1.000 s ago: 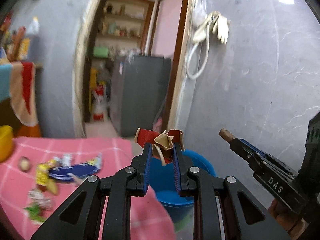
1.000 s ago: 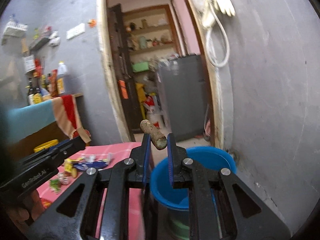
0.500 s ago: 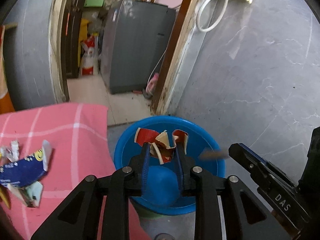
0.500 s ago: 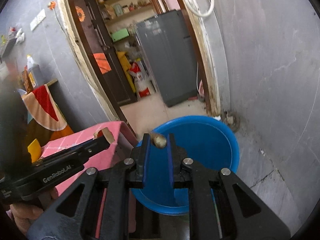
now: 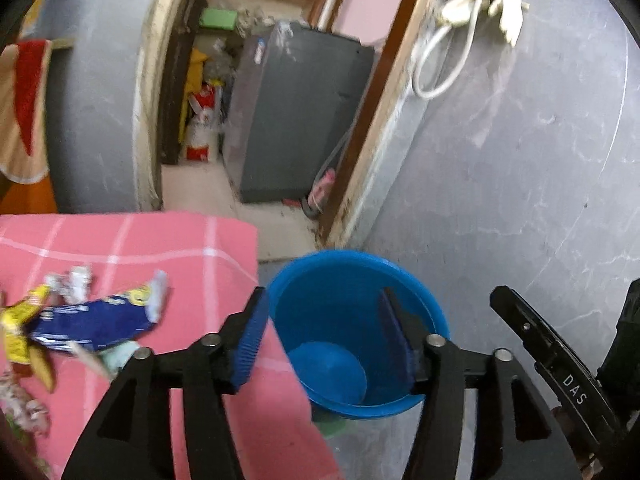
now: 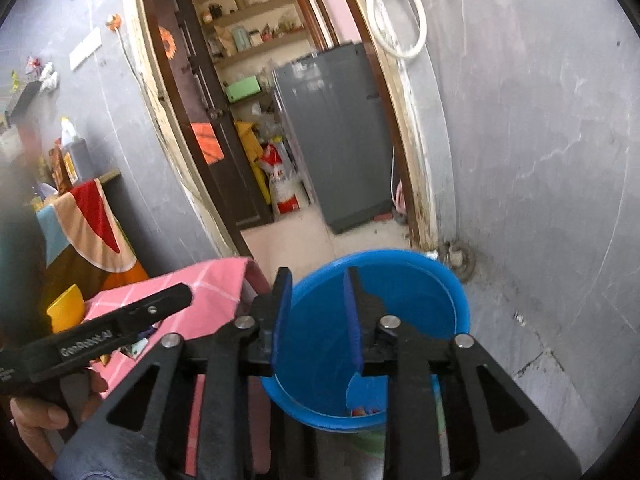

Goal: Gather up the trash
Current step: 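Carry both items over the blue bucket and open both grippers to drop them, then move both tools back over the table and grasp the red snack wrapper with the right gripper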

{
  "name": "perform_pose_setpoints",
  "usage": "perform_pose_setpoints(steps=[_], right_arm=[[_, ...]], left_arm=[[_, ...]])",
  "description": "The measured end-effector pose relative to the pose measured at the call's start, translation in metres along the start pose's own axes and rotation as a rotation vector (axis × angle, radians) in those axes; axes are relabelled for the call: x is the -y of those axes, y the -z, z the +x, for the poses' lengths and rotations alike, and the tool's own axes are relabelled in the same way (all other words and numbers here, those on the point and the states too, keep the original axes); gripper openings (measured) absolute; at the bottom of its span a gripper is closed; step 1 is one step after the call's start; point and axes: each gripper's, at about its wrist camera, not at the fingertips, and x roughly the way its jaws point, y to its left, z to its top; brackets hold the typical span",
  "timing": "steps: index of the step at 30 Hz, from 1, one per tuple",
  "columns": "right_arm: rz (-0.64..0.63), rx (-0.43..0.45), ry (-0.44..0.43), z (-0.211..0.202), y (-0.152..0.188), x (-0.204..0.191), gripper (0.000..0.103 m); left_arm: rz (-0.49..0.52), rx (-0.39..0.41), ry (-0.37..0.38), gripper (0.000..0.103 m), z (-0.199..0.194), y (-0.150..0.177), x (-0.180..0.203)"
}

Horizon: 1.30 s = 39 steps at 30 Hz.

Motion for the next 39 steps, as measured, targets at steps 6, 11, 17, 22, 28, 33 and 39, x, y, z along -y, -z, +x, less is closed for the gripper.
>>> perform_pose_setpoints(steps=[6,11,17,22,28,33,39], right_arm=[[-0.046,0.125,0.0,-0.037,-0.005,-0.019,0.07],[-0.096,0.213,-0.012,-0.067,-0.003,-0.039,0.094],[-0.139,0.278,-0.062,-0.096,0.006,-0.061,0.103],[-0.175,0.327,-0.091,-0.119,0.021,-0.082,0.103],[-0.2,0.382,-0.127,-0.145,0.042,-0.106,0.103],[-0.212,0.414,-0.157,-0.163,0.058,-0.124,0.103],[-0.234,0.404,-0.197,-0.176,0.077,-0.143,0.103]], left_arm=[[-0.022,0.173,-0.054,0.085,-0.06,0.002,-0.015],[-0.019,0.294,-0.095,0.098,-0.106,0.012,-0.022],[0.012,0.383,-0.152,0.101,-0.151,0.034,-0.026],[0.037,0.442,-0.209,0.101,-0.186,0.06,-0.029],[0.077,0.498,-0.276,0.101,-0.222,0.089,-0.033],[0.085,0.51,-0.308,0.101,-0.243,0.11,-0.041],[0.095,0.506,-0.333,0.101,-0.263,0.136,-0.057]])
